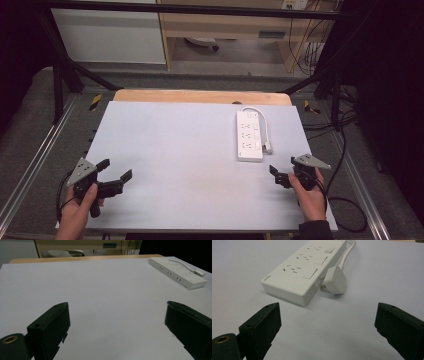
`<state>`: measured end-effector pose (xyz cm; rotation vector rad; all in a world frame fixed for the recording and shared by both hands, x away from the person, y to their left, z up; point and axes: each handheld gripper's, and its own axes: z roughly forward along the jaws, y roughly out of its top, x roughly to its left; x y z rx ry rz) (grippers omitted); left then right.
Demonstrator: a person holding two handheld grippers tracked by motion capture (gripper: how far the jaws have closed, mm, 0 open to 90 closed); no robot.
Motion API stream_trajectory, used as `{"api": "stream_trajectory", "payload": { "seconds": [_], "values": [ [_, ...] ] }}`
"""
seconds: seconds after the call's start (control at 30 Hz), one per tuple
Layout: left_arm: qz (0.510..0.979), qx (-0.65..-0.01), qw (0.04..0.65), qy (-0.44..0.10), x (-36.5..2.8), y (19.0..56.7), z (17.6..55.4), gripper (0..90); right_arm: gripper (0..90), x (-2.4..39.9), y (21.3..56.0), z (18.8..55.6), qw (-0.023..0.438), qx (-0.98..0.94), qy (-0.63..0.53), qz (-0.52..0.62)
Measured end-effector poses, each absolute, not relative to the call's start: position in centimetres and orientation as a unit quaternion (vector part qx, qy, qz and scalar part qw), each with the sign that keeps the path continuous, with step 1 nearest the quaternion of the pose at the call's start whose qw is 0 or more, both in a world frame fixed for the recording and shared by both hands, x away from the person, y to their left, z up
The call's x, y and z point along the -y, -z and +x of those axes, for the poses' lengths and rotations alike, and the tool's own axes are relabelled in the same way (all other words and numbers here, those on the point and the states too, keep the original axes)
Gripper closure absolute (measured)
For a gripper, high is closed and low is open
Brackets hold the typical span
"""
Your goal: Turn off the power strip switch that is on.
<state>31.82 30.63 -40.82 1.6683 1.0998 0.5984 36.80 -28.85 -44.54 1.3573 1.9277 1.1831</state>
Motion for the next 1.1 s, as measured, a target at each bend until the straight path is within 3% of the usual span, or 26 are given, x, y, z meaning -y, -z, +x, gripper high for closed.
{"api": "stream_trajectory", "payload": {
  "seconds": [1.1],
  "values": [
    [0.694, -0.450, 0.506, -0.245, -30.6, 40.7, 31.7, 5.4, 3.9, 28.8, 42.7, 36.3, 0.275, -0.687, -0.462, 0.490]
  ]
}}
